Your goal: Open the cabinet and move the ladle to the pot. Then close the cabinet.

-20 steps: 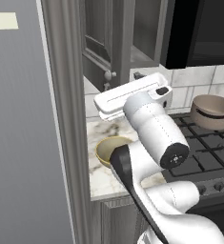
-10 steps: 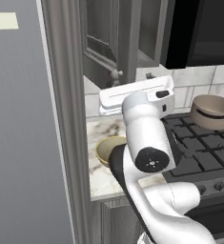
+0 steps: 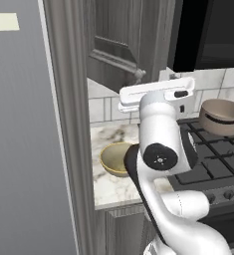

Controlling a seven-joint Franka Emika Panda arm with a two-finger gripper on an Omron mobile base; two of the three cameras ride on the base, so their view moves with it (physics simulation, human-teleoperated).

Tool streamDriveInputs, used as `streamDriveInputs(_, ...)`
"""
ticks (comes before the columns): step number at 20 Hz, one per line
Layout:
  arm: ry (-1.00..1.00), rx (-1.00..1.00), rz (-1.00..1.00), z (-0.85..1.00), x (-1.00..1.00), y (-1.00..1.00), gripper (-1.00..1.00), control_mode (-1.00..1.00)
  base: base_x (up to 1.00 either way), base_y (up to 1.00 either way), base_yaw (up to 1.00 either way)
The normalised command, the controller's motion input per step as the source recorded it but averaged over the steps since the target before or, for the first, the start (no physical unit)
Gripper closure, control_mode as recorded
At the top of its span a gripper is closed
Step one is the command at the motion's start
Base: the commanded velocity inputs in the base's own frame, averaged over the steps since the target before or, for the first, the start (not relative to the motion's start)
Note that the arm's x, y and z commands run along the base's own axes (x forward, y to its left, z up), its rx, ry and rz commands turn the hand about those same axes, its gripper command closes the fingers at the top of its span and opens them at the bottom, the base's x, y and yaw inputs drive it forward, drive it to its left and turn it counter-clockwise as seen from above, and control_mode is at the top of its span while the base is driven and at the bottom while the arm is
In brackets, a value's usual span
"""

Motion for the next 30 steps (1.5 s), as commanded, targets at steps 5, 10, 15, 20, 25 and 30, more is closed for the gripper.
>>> streamDriveInputs(5,0.0,0.01,-0.02,0.0,0.38,-0.62,-1.0,-1.0,0.0,0.0,0.0)
streamDriveInputs(10,0.0,0.01,-0.02,0.0,0.43,-0.54,-1.0,-1.0,0.0,0.0,0.0)
streamDriveInputs(15,0.0,0.0,-0.06,0.0,0.37,-0.32,-1.0,-1.0,0.0,0.0,0.0)
streamDriveInputs(20,-0.01,-0.04,-0.13,0.0,0.4,-0.08,-1.0,-1.0,0.0,0.0,0.0)
streamDriveInputs(25,0.0,-0.02,-0.12,0.0,0.69,-0.05,-1.0,-1.0,0.0,0.0,0.0)
streamDriveInputs(30,0.0,0.0,-0.02,0.0,0.79,-0.1,-1.0,-1.0,0.0,0.0,0.0)
